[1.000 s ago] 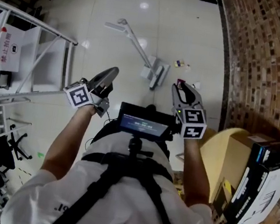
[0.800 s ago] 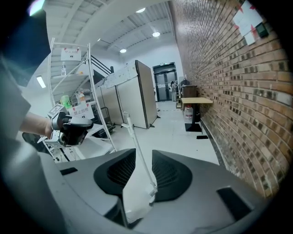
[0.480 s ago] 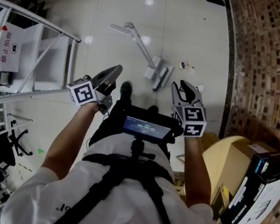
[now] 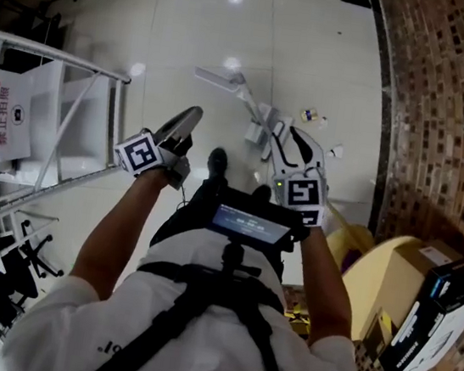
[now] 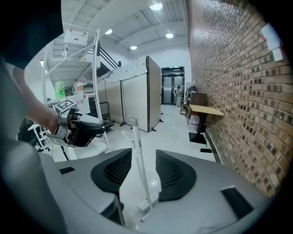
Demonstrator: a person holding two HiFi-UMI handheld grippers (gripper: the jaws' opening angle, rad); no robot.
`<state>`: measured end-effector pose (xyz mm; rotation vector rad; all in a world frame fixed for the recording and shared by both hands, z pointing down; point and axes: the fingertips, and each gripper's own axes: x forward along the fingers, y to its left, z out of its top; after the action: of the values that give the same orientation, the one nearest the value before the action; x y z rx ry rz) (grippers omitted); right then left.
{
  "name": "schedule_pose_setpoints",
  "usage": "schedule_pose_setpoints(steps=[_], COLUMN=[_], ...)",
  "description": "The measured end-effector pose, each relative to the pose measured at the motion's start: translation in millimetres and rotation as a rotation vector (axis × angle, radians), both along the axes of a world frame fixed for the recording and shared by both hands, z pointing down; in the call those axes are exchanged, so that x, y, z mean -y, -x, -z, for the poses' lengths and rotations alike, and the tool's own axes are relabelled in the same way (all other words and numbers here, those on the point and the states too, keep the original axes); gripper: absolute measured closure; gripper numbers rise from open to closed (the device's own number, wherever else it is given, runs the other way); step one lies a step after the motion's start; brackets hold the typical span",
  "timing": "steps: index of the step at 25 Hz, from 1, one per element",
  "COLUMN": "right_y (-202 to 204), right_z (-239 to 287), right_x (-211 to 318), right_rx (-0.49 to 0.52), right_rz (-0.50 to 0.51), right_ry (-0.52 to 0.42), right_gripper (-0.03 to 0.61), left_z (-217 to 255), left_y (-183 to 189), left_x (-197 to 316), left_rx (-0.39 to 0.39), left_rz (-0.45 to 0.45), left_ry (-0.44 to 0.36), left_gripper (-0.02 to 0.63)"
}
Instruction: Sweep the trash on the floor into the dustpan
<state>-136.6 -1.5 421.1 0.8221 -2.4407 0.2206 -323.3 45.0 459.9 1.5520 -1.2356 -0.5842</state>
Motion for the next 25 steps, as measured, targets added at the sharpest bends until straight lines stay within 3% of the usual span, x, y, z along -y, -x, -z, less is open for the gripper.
schedule_pose_setpoints(steps=[3,7,11,14,17,25], right_y=[50,107,135,143,151,156], right_z=[-7,-20,-24,-25,-29,-41], right_x=[14,29,50,66,76,97], right_rx=[-0.026,-0.058,-0.032,0.013,0.037,0.011], right_rz=[0.034,0.049,-0.038,-0.114,-0.126,-0.216], right_ry=[-0.083,-0.195,-0.257,-0.257,-0.243,-0.143], right_gripper=[0.347,0.301,0.281,0.278,0.278,0.279], left_z=[-5,-18,-23,-25,-29,-33], left_y=[25,47,58,60,53,17], left_x=[22,49,69,79,87,112], left_rx=[-0.07,-0.103,-0.127,-0.128,-0.167,-0.271], left_rz=[0.019,0.036,0.053,0.042,-0.003,-0.106], left_ry=[-0.038,-0.056,-0.085,-0.101,-0.1,-0.122], left_gripper=[0.405,0.36,0.324,0.308,0.281,0.281])
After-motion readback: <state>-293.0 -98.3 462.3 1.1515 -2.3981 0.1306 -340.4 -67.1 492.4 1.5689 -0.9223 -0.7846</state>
